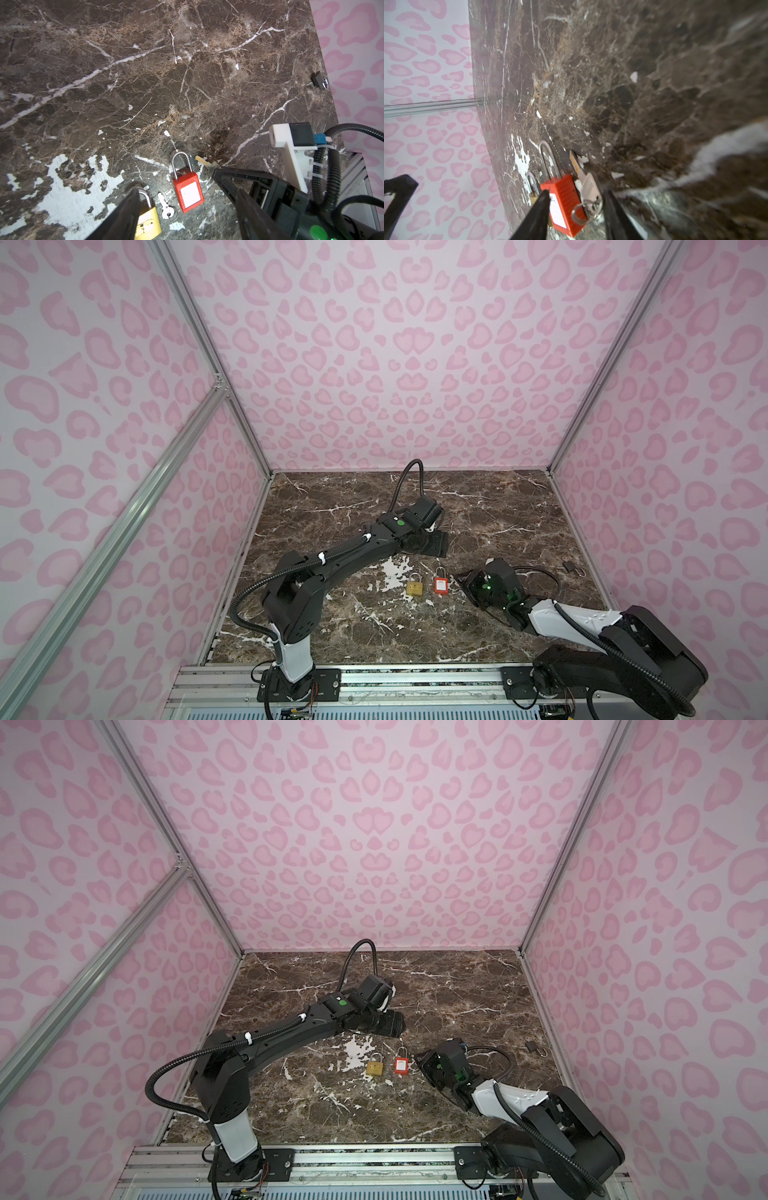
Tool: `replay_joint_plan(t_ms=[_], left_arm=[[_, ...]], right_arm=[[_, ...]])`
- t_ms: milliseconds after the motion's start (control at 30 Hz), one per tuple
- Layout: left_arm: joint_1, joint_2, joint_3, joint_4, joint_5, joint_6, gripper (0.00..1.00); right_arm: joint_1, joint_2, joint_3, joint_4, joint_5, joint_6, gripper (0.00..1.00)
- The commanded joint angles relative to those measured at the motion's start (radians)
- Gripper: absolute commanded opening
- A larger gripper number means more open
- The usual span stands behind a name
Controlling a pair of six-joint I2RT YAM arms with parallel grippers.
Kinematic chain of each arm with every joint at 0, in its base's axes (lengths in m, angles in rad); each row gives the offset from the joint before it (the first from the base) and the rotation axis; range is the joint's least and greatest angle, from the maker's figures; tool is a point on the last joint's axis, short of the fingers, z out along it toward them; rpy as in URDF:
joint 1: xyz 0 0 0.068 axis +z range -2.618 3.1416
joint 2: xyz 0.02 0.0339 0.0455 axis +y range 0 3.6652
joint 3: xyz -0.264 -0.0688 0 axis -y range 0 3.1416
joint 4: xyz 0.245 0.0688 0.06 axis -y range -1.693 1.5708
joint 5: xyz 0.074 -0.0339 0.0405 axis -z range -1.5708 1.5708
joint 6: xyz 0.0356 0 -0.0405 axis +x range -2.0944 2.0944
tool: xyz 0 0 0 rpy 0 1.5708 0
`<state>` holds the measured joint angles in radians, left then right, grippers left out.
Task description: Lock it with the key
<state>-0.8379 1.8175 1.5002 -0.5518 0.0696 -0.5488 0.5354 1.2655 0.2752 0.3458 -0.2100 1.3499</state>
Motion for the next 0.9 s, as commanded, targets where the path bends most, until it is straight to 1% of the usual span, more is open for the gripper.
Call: replay_joint_plan(t_ms=[0,67,100,233,300,433,500,633,733,800,867], left_arm=[[0.000,-0.020,-0.006,0.018,-0.013,0.000,0.74],[0.000,-0.024,-0.011,0.016,-0.018,0.001,0.74],[0.001,-0.026,-0.012,0.015,-0.019,0.003,0.74],[0.002,-0.029,-0.014,0.013,-0.027,0.004,0.75],[0.002,-0.031,-0.014,0.013,-0.027,0.004,0.74],[0.001,-0.033,-0.012,0.011,-0.019,0.007,0.74],[0.000,-0.034,-0.015,0.012,-0.020,0.007,0.74],[0.001,-0.026,-0.012,0.012,-0.010,0.008,0.75],[-0.001,-0.021,-0.012,0.013,-0.001,0.006,0.74],[0.001,-0.021,-0.014,0.017,0.000,0.003,0.74],[-0.001,-0.023,-0.013,0.017,0.003,0.002,0.74]], right_arm=[[0.003,-0.010,0.012,-0.073,0.026,0.000,0.65],[0.006,-0.022,0.022,-0.114,0.038,-0.007,0.78],[0.008,-0.029,0.029,-0.136,0.044,-0.013,0.82],[0.011,-0.052,0.043,-0.175,0.071,-0.040,0.83],[0.005,-0.049,0.057,-0.192,0.088,-0.075,0.83],[-0.047,-0.029,0.093,-0.226,0.052,-0.159,0.83],[-0.085,-0.002,0.106,-0.210,-0.003,-0.197,0.83],[-0.139,0.083,0.162,-0.232,-0.126,-0.269,0.70],[-0.138,0.132,0.167,-0.192,-0.162,-0.266,0.56],[-0.137,0.156,0.166,-0.172,-0.173,-0.261,0.44],[-0.137,0.172,0.167,-0.162,-0.184,-0.260,0.34]])
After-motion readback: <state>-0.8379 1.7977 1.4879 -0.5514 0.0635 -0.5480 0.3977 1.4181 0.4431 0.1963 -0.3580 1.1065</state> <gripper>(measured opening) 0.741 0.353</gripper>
